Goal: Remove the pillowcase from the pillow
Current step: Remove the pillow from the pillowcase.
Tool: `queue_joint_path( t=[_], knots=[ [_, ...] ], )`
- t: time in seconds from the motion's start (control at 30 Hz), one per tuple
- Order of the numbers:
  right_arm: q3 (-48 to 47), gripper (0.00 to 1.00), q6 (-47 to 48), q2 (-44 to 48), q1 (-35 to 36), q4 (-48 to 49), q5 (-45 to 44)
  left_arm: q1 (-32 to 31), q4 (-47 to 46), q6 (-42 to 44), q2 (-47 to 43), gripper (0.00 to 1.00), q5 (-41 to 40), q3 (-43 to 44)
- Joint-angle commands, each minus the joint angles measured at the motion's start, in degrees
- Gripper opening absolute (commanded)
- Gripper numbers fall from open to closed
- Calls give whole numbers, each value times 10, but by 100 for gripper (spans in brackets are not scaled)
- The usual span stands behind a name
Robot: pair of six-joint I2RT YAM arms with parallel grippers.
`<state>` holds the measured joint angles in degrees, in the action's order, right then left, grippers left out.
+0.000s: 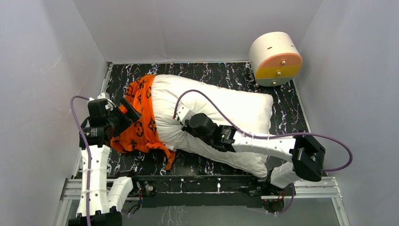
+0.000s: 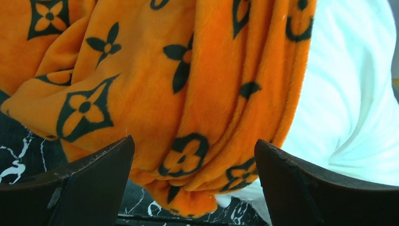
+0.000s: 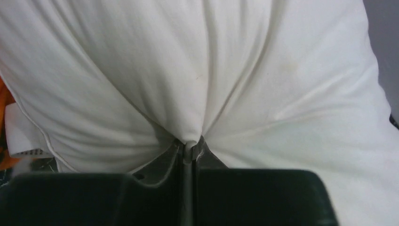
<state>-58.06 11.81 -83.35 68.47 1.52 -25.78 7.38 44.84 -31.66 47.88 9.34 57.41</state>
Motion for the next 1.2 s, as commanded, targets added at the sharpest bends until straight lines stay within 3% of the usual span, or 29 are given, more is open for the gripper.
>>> queue_joint_path(
  t=[0.0,0.2,0.43,0.57,0.77,0.93,1.17],
  knots=[
    [-6,0,-84,-7,-34,-38,-54,1,43,35,-2,98,-2,6],
    [-38,0,-182,-2,-47,-47,-86,-11,65,86,0,98,124,4],
    [-73,0,-240,-21,-85,-82,-41,-26,110,53,-57,87,147,-66],
    [-76,0,-269,-13,-105,-82,-7,-38,116,37,-92,86,169,-96],
    [-77,0,-282,8,-107,-85,61,-40,-52,-19,-52,83,219,-151],
    [-61,0,-299,51,-107,-81,81,-40,-143,-47,-10,73,184,-165],
    [-60,0,-288,70,-110,-125,70,-40,-138,-20,-13,3,130,-170]
  ],
)
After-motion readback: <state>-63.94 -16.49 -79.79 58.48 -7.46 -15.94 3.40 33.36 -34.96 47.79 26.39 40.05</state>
